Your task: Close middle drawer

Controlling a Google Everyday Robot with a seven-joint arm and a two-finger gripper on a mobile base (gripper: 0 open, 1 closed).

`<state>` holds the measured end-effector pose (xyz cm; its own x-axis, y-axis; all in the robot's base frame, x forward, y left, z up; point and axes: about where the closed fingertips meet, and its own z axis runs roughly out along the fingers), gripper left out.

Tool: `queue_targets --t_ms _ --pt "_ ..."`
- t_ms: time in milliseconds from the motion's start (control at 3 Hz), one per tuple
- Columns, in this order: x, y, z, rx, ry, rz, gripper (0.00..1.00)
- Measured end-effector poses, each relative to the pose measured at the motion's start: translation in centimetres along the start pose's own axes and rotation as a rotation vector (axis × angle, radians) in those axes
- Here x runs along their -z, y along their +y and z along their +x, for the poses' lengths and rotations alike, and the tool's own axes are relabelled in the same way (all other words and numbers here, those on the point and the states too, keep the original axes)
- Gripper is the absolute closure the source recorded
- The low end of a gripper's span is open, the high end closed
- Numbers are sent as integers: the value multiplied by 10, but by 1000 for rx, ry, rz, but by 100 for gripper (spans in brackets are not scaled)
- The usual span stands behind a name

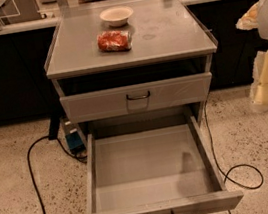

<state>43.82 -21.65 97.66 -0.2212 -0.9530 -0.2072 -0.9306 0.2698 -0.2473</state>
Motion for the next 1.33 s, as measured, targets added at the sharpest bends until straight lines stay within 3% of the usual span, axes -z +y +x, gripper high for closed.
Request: queue_targets --t_ms 333,667,1000,1333 --pt "0 0 0 0 0 0 0" --pt "-24 9 -5 11 -20 -21 0" --pt "-79 30 -9 24 -58 -73 0" --pt "-150 57 -4 6 -119 -175 0"
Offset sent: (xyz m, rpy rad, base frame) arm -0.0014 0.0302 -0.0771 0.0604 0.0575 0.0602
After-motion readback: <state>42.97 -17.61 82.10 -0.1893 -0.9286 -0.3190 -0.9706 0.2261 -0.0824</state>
